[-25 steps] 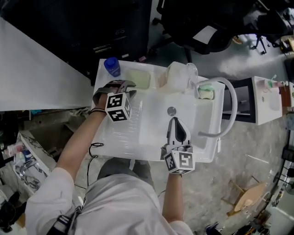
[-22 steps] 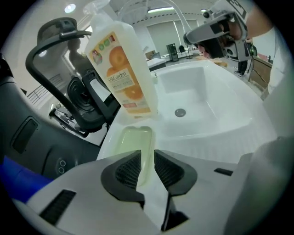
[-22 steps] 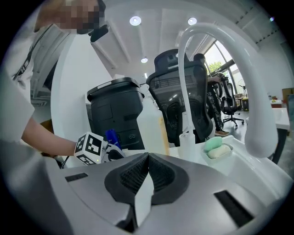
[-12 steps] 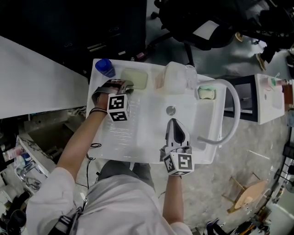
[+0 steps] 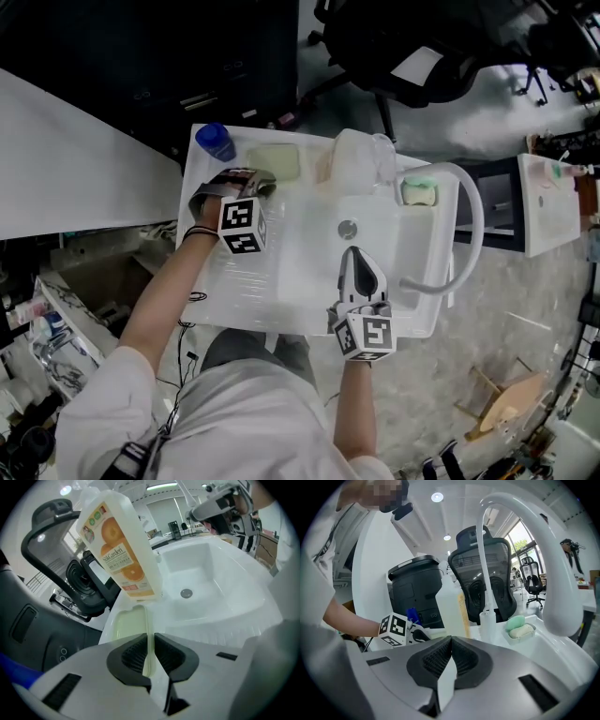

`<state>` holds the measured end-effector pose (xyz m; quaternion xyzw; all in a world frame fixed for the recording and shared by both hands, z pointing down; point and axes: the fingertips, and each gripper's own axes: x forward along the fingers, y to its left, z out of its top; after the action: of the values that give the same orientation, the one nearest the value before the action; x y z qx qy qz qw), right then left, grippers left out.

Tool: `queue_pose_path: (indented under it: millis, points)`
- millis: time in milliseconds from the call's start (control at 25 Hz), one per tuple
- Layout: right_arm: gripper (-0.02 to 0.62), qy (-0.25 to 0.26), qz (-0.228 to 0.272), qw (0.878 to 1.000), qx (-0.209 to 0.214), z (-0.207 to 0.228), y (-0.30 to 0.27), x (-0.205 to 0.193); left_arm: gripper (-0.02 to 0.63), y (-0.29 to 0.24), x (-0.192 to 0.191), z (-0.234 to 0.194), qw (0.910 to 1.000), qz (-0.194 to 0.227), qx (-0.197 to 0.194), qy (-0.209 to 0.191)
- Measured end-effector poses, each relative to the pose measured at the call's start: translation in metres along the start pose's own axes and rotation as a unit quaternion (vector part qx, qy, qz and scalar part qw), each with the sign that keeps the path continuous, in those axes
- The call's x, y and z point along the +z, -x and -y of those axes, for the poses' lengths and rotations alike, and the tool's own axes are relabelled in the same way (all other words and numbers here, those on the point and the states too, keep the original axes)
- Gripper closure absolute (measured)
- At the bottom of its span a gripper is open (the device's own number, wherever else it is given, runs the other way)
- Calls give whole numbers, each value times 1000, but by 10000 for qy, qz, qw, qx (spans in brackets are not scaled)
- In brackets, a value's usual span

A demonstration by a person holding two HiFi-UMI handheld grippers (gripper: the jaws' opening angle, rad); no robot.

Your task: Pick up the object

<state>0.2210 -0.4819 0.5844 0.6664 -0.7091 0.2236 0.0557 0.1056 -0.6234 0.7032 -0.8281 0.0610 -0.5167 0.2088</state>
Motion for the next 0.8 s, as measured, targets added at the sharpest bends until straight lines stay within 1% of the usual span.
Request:
queue_pose_path:
  millis: [240,480,560,680,800]
  points:
    - [588,77,-4,9999,87,-4,10,3,545,24,16,-3,9990,231,257,268]
    - [588,99,40,9995,282,-15,24,7,546,63,29,1,9944,473,600,728]
    - [588,122,90,9993,345,-20,31,11,546,80,33,3,9907,599,734,972]
    - [588,159,189,9988,418,-30,41,18,546,110,39,5,9828,817,970,1343]
    - [588,211,292,9981,494,-40,54,25,545,140,46,10,9746,1041,1233,1555]
